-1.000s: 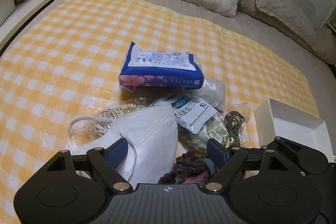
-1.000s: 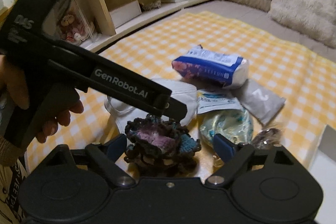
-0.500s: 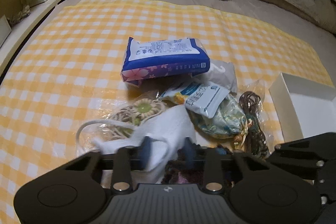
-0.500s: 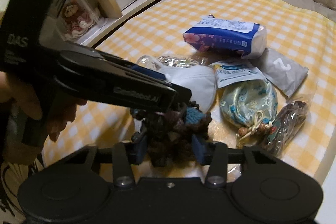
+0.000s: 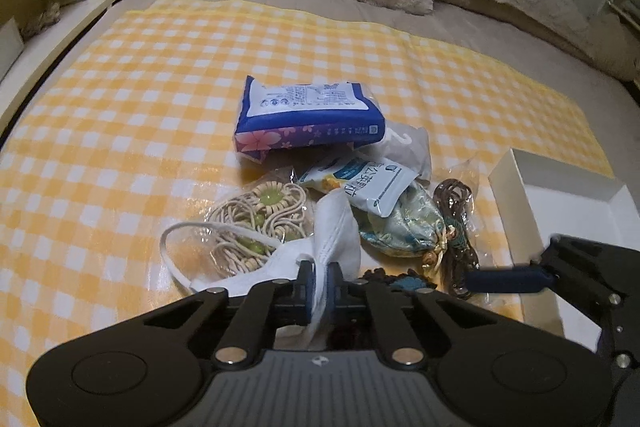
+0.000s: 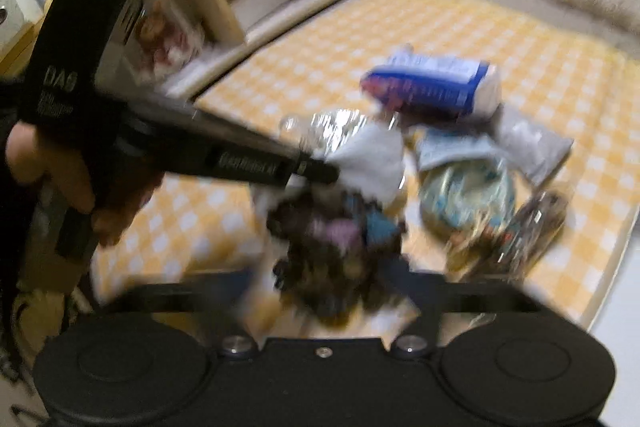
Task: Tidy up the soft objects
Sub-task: 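Grasp the white face mask with the left gripper while the right gripper grasps the crocheted scrunchie, then carry the mask and scrunchie with both grippers over the white tray, then open both grippers to drop the mask and scrunchie into the tray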
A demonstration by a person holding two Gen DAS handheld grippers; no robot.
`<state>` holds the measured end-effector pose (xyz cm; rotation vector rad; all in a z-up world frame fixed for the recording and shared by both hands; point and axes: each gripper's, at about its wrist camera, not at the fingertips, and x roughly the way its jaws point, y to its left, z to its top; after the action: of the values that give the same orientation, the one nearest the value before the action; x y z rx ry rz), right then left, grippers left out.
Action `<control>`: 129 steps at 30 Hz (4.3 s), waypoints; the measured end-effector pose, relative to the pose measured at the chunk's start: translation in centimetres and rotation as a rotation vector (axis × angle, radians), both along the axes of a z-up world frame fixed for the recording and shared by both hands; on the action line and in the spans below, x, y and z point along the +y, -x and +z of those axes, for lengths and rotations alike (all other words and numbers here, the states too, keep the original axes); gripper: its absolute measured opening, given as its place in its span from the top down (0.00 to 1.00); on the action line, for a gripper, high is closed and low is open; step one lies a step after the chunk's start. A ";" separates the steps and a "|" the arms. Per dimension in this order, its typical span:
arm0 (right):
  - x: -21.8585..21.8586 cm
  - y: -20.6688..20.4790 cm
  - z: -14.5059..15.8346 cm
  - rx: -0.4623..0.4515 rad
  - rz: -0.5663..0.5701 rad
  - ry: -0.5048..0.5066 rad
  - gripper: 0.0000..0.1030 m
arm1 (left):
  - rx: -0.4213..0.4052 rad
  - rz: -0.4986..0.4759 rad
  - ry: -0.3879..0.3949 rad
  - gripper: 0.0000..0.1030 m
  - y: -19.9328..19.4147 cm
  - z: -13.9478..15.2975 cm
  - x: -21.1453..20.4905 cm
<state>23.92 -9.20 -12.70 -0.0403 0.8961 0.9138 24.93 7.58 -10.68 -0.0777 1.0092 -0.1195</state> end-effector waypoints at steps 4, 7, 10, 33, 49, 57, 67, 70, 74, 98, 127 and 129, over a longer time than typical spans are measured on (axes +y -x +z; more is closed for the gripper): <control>1.4 -0.7 -0.3 -0.025 0.012 0.002 0.08 | 0.006 0.031 0.027 0.68 -0.1 0.0 0.6; 2.3 -1.7 -1.6 0.022 -0.011 0.025 0.11 | 0.015 0.038 0.054 0.62 -0.4 0.0 0.9; 2.6 -2.7 -2.7 0.098 -0.013 0.018 0.36 | 0.024 0.033 0.058 0.59 -0.7 -0.3 0.6; -1.0 0.2 -0.9 0.144 0.099 0.126 0.53 | 0.077 -0.117 -0.166 1.00 -0.4 -3.4 -2.6; -4.8 1.3 5.2 -0.016 -0.117 0.028 0.53 | -0.139 -0.046 -0.023 1.00 3.3 5.1 -1.6; -7.2 2.5 9.0 -0.111 -0.257 -0.041 0.53 | -0.230 -0.041 0.052 1.00 5.1 8.1 -2.1; -10.4 4.4 12.0 -0.189 -0.385 -0.078 0.53 | -0.284 -0.107 0.105 1.00 6.0 10.1 -5.0; -11.7 5.2 12.6 -0.207 -0.420 -0.072 0.53 | -0.299 -0.129 0.122 1.00 6.2 10.5 -6.0; -13.9 6.1 13.0 -0.223 -0.467 -0.063 0.53 | -0.308 -0.172 0.149 1.00 6.4 10.7 -7.6; -25.0 9.0 9.3 -0.101 -0.649 0.073 0.53 | -0.047 -0.474 0.196 1.00 5.3 4.0 -20.8; -24.0 6.9 1.4 0.142 -0.527 0.285 0.38 | 0.057 -0.502 0.031 0.29 4.8 -0.9 -21.5; -24.2 7.0 1.6 0.137 -0.539 0.288 0.27 | 0.053 -0.502 0.039 0.24 4.9 -0.7 -21.3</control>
<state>16.88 -33.39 -11.12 0.0170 1.0913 0.2847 20.00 -13.67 -11.36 0.1399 1.0633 -0.5978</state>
